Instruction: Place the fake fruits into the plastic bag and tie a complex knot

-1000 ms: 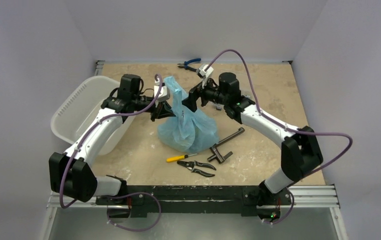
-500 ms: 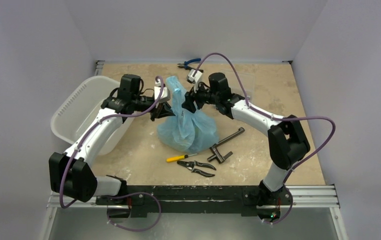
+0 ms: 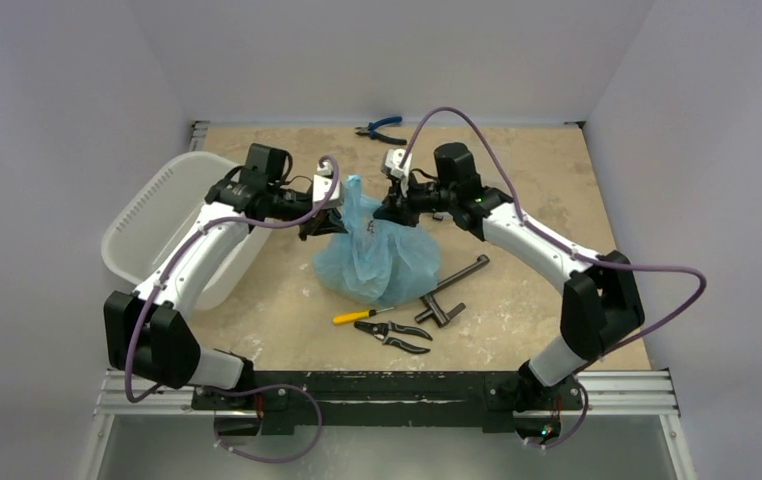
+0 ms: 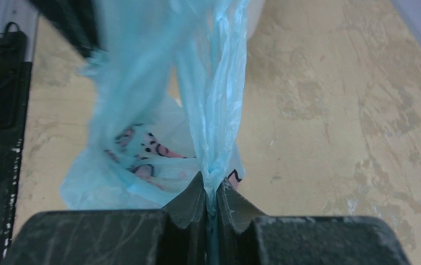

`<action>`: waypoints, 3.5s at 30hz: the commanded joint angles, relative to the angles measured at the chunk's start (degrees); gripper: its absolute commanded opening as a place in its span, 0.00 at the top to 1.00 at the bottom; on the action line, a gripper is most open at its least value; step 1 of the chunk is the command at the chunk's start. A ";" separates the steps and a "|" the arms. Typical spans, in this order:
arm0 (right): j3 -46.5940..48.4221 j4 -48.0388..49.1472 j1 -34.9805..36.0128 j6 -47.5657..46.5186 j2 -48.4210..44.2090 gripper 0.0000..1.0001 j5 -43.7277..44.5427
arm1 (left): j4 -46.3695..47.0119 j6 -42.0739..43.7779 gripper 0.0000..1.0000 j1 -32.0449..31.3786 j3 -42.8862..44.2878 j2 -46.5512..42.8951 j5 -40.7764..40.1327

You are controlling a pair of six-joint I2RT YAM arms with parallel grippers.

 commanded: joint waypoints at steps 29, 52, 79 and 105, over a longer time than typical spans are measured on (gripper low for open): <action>4.59 2.22 0.57 12.84 0.23 0.34 -12.00 | -11.43 27.41 1.00 -7.96 8.60 6.67 -11.12; -4.78 9.51 0.59 2.48 -7.93 1.00 -8.50 | -6.75 -27.12 0.00 11.76 23.17 1.25 -8.31; -4.35 2.68 0.77 -8.39 -9.10 1.00 -14.36 | -43.59 24.56 0.08 12.22 40.10 16.52 12.19; -4.10 0.04 1.68 -10.85 -9.55 1.00 -13.31 | -64.07 44.41 0.19 9.32 46.27 18.25 4.67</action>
